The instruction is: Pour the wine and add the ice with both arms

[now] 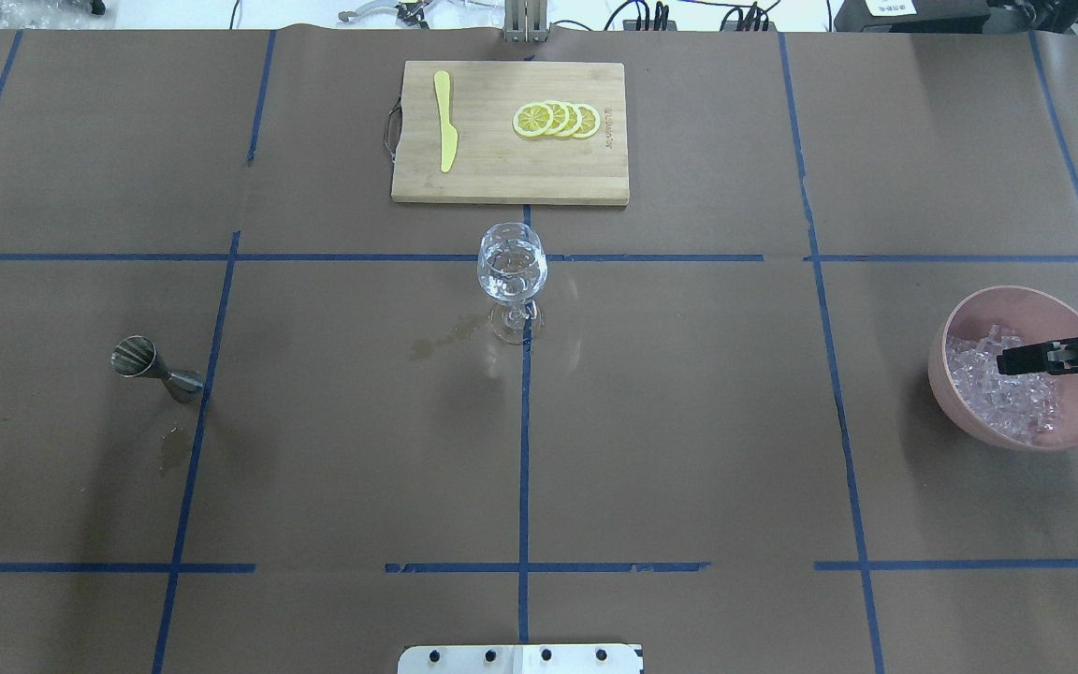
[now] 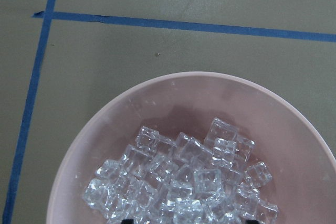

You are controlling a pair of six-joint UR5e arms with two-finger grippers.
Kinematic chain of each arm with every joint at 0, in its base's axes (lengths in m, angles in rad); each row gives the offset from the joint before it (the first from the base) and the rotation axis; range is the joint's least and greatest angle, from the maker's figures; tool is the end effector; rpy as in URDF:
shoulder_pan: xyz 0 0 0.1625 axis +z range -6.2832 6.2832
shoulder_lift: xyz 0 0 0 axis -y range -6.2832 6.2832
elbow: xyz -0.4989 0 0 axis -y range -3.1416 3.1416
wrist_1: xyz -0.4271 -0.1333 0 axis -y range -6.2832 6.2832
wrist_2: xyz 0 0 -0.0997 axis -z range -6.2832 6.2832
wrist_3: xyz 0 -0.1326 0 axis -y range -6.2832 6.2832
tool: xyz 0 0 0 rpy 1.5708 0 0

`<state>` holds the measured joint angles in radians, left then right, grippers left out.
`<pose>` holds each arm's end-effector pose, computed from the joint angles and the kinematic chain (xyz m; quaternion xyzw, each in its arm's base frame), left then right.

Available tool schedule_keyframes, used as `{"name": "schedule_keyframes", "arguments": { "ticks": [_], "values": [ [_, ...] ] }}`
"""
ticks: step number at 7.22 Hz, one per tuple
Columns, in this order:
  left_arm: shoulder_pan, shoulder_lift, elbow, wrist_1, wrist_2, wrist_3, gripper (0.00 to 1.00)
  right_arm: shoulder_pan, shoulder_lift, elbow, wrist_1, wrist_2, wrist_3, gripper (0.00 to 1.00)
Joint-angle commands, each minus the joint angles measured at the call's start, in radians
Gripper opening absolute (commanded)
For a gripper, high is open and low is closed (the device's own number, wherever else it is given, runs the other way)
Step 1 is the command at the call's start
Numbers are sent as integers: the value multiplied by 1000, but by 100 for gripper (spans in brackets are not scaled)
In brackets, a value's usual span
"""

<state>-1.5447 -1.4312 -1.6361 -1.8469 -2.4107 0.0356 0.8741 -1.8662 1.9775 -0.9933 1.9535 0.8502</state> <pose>-0.0222 -0.4727 0.7550 0.0939 0.4052 0.0691 0.9068 -0.2145 -0.3869 0.6239 0.1121 -0.3597 0.0068 0.9263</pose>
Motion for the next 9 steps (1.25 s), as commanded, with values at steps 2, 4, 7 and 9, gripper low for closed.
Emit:
{"name": "schedule_keyframes", "arguments": {
  "ticks": [2,4,7,9],
  "values": [
    [0,0,7,0,1,1,100,-33,18,-20,-1,-34,0,74],
    [0,1,6,0,-1,1,100,-40,48,-63,-1,-64,-3,71],
    [0,0,6,0,-1,1,100,-35,55,-72,-1,-77,-10,61],
    [0,0,7,0,1,1,100,-34,48,-63,1,-73,-10,62]
  ]
}}
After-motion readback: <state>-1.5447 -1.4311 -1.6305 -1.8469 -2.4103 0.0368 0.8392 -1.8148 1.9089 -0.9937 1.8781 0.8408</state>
